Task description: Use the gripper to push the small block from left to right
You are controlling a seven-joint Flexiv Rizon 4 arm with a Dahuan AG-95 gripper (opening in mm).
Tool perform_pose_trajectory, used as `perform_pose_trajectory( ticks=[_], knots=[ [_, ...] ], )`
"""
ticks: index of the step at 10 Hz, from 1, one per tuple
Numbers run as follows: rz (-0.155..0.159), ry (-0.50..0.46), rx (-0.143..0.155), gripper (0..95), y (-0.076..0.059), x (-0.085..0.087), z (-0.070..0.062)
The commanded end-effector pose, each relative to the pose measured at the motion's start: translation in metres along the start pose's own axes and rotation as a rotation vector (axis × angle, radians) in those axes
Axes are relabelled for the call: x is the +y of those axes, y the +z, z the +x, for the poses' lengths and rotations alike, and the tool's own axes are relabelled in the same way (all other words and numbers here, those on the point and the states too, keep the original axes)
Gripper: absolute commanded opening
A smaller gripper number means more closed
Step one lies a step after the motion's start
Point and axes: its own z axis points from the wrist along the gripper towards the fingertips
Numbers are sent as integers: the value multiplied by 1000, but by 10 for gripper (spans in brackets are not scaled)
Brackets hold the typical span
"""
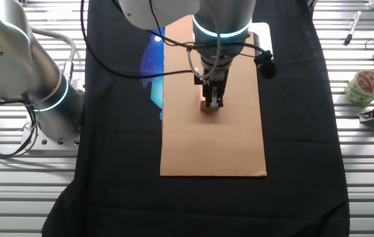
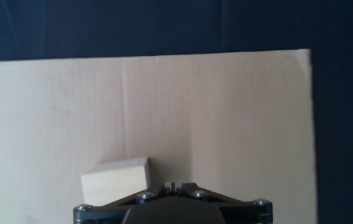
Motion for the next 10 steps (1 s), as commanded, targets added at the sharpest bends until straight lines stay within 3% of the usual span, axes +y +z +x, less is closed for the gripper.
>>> perform_pose_trajectory(
  ticks=[1,3,4,5,7,8,10],
  knots=[
    [-67,12,5,0,-2,2,0],
    [-138,10,8,0,-3,2,0],
    [-282,61,6,0,-3,2,0],
    [-491,63,16,0,-3,2,0],
    [-780,74,30,0,-4,2,0],
    [-834,66,31,0,-4,2,0],
    [-829,64,30,0,-5,2,0]
  ],
)
